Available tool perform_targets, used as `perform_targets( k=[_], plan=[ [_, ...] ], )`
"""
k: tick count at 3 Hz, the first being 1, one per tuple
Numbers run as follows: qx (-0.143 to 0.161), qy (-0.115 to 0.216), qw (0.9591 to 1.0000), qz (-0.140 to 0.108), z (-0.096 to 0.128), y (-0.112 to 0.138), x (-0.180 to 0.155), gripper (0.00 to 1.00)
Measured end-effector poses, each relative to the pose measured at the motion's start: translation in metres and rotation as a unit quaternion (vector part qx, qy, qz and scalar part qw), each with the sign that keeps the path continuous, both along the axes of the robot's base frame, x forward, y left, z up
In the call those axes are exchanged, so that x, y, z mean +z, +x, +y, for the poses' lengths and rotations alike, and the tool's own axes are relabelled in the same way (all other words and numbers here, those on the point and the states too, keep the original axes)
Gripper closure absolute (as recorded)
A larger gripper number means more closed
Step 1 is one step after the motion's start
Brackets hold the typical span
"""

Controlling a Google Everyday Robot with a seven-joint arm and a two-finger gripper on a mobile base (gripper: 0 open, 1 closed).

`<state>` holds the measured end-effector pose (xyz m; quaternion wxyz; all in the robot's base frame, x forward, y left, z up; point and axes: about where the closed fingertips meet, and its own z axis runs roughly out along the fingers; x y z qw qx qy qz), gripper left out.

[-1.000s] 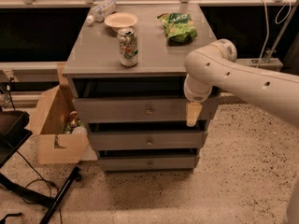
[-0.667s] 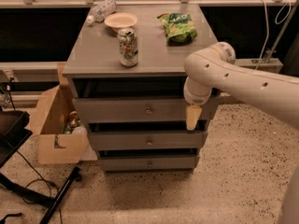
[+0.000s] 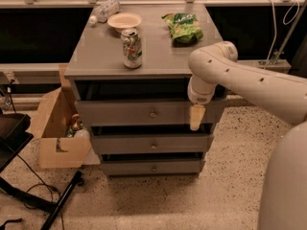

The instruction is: Open top drawer

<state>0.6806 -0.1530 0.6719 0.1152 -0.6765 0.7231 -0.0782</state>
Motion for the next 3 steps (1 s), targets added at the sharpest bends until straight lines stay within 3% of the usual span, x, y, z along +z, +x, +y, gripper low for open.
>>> perform_targets(
  k=[1,3],
  plan=[
    [-0.002,0.009,0.9999,0.009,-0.002,0.016,-0.003,0.00],
    [-0.006,0.027,0.9993,0.026,0.005,0.002,-0.019,0.00]
  ],
)
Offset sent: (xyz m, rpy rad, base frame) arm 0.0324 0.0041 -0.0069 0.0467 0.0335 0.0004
